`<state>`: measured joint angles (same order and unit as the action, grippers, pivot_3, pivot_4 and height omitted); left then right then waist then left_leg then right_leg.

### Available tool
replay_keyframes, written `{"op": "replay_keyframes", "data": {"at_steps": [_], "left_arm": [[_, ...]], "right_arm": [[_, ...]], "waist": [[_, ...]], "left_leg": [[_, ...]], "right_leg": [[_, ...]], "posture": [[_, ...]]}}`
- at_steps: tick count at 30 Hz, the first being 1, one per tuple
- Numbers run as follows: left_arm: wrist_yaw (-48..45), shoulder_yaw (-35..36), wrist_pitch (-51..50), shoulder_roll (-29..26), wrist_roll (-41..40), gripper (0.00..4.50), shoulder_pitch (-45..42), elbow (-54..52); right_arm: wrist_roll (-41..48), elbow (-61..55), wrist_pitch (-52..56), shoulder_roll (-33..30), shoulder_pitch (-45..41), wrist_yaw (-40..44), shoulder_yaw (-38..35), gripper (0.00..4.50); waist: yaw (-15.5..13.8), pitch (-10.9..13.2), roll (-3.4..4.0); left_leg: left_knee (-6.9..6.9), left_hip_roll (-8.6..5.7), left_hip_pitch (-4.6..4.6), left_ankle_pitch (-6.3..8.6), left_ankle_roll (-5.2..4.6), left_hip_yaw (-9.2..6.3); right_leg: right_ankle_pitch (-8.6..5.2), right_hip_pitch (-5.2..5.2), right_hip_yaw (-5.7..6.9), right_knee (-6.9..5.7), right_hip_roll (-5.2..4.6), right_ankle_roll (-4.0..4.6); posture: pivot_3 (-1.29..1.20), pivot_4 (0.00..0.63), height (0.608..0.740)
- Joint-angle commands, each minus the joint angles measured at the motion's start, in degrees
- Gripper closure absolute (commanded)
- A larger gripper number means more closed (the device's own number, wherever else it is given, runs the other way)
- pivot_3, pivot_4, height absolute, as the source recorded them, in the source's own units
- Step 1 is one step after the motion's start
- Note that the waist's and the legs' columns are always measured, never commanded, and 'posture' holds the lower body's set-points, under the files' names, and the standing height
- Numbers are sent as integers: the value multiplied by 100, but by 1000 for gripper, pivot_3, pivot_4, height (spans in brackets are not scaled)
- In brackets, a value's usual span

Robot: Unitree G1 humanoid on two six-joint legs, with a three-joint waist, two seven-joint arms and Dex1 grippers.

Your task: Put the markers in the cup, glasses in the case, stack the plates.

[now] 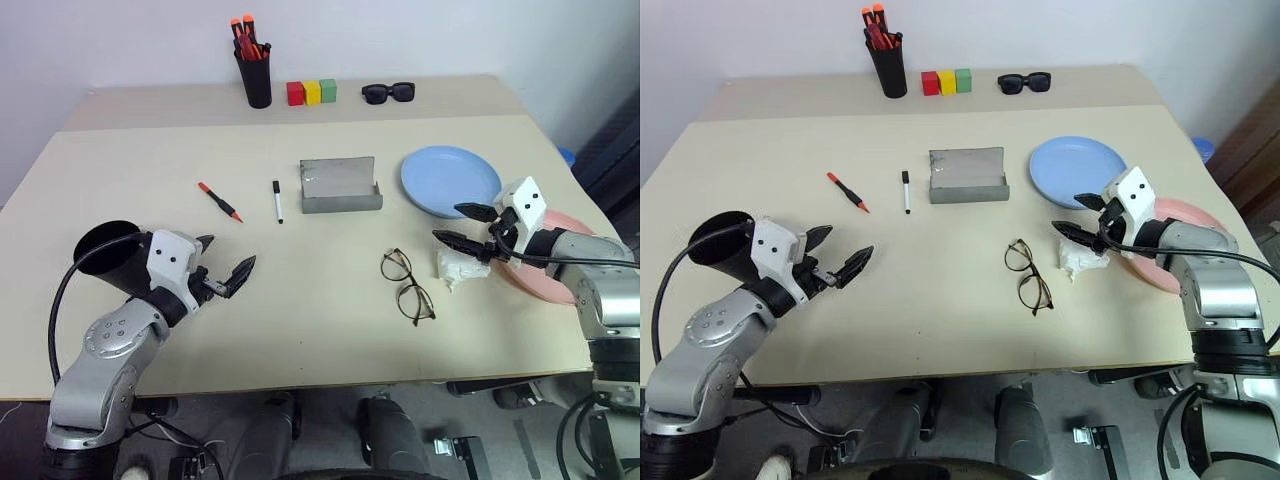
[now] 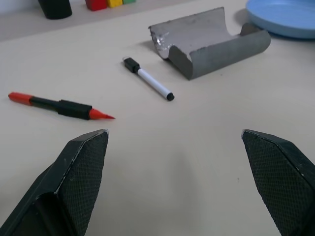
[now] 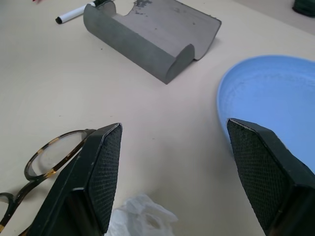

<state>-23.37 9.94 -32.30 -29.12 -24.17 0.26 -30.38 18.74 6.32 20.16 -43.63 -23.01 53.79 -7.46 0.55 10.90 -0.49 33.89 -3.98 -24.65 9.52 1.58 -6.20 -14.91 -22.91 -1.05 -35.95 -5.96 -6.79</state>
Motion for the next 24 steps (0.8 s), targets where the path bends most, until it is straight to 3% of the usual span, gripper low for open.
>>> {"op": "replay_keyframes", "data": {"at_steps": [1, 13, 20, 24], "left_arm": [[71, 10, -27, -4, 39, 43, -130, -140], [171, -100, -176, -22, 65, 43, -536, -162], [980, -992, -802, 583, 611, 43, -1449, 210], [1595, -913, -1336, 1075, 743, 43, -1971, 538]], "right_arm": [[-7, 39, -237, 92, -167, 13, -7, 1048], [6, -192, -443, 471, -82, -38, 167, 1048], [-87, -820, -362, 1045, -34, -391, 594, 1048], [-171, -1539, -43, 1503, -61, -837, 1069, 1048]], "waist": [[1, 0, 0], [3, 0, 0], [-5, 0, -2], [8, 1, -4]], "left_leg": [[0, 0, 0, 0, 0, 0], [1, -1, 1, -2, -4, -1], [11, -6, 2, -4, -4, -6], [9, -6, 2, -4, -5, -7]], "right_leg": [[0, 0, 0, 0, 0, 0], [0, 0, 0, -3, 2, -1], [2, 6, 3, -8, 5, -6], [6, -1, 1, -17, 6, -21]], "posture": [[0, 150, 740], [0, 150, 740], [0, 150, 740], [0, 150, 740]]}}
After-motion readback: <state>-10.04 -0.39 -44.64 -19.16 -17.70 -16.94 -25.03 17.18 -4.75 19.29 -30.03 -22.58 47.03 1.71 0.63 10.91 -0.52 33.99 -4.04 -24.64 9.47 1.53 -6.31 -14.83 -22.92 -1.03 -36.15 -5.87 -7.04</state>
